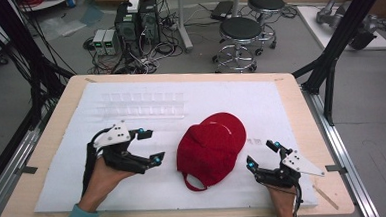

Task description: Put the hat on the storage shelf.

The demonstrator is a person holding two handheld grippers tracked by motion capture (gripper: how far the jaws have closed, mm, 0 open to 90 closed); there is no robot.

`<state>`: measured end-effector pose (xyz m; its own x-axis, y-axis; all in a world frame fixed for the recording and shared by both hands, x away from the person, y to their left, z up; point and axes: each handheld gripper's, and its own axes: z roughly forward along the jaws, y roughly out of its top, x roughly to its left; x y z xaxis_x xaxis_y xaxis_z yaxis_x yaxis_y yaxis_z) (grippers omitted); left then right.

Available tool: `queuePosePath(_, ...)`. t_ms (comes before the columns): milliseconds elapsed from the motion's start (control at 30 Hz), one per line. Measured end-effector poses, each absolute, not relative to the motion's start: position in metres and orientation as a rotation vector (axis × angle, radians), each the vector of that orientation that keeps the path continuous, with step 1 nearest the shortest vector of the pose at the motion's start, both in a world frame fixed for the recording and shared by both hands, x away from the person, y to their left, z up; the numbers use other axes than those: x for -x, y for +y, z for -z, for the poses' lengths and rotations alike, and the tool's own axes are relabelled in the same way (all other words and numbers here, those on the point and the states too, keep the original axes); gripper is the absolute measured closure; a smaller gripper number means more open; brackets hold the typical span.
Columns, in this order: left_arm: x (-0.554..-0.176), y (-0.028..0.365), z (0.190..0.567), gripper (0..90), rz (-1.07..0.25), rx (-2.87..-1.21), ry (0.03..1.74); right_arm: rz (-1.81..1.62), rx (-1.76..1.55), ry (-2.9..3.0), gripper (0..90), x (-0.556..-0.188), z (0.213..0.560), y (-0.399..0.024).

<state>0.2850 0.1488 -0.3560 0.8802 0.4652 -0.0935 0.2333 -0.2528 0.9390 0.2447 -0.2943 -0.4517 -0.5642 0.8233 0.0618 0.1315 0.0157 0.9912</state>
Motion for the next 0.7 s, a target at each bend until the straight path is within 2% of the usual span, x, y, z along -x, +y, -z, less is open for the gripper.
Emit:
queuePosePath(300, -0.287, 0.106, 0.357, 16.3, -0.192, -1.910, 0.514, -1.600, -0.977, 1.737, 7.8, -0.245, 0.452, -0.294)
queuePosePath(700, -0.287, 0.068, 0.366, 16.3, -0.178, -1.995, 0.583, -1.600, -0.980, 1.738, 7.8, -0.245, 0.452, -0.295)
